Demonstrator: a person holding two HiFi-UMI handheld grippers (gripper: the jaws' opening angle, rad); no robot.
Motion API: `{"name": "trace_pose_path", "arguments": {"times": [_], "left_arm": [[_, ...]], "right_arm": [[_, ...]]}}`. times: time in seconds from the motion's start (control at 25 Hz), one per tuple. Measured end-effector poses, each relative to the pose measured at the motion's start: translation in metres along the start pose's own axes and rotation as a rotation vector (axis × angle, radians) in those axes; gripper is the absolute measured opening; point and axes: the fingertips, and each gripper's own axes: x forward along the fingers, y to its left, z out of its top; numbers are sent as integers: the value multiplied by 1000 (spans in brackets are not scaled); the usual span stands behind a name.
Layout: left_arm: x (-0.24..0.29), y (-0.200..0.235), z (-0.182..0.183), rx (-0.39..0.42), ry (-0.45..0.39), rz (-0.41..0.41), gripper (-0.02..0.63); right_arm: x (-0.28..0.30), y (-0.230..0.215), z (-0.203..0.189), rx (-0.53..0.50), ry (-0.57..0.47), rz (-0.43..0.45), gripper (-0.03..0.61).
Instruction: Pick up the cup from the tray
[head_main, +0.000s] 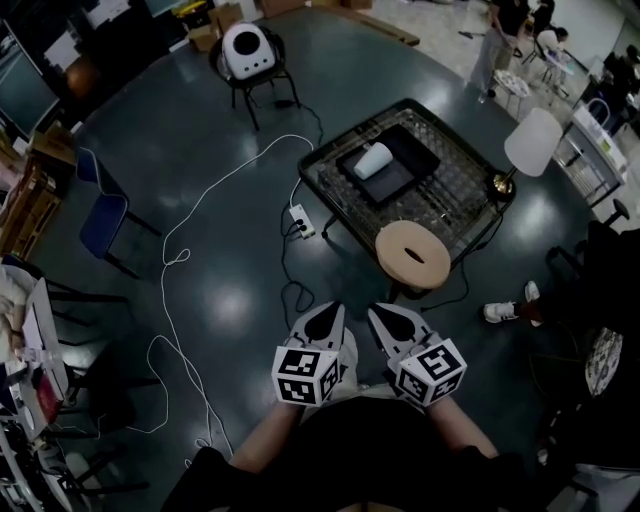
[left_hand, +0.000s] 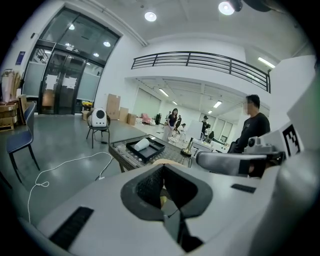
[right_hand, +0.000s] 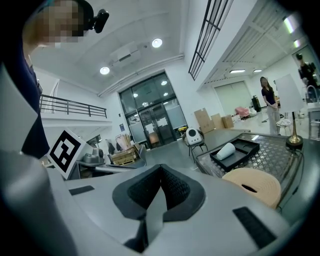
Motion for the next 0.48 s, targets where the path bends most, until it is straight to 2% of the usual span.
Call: {"name": "trace_pose_path", "arguments": {"times": [0.48], "left_arm": [[69, 53, 59, 32, 26, -61, 11]], "right_arm": [[71, -55, 49, 9, -24, -78, 12]]}}
